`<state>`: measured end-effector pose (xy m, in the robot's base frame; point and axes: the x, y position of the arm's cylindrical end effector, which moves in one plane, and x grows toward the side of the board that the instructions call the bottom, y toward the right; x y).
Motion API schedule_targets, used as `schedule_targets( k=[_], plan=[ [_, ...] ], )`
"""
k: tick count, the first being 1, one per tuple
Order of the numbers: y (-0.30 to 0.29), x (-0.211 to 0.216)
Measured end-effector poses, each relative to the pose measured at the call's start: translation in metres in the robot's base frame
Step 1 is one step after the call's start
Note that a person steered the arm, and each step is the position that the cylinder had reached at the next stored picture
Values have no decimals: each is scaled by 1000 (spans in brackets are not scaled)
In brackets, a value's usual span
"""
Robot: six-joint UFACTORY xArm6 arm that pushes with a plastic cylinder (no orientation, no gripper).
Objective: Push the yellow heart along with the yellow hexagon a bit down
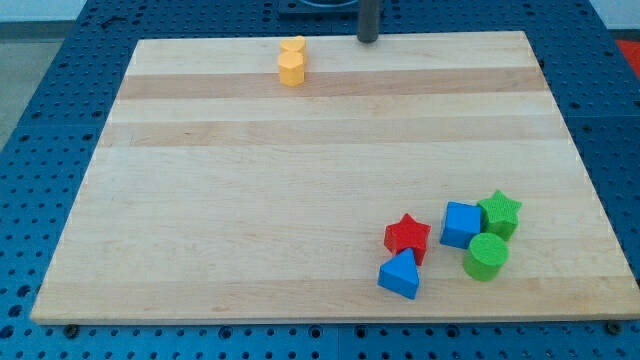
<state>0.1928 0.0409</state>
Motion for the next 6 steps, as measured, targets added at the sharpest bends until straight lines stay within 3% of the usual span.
schedule_targets(
  k=[2, 4, 5, 6],
  plan=[
    [-81, 5],
    [-109, 46],
    [-136, 5],
    [-136, 8]
  ],
)
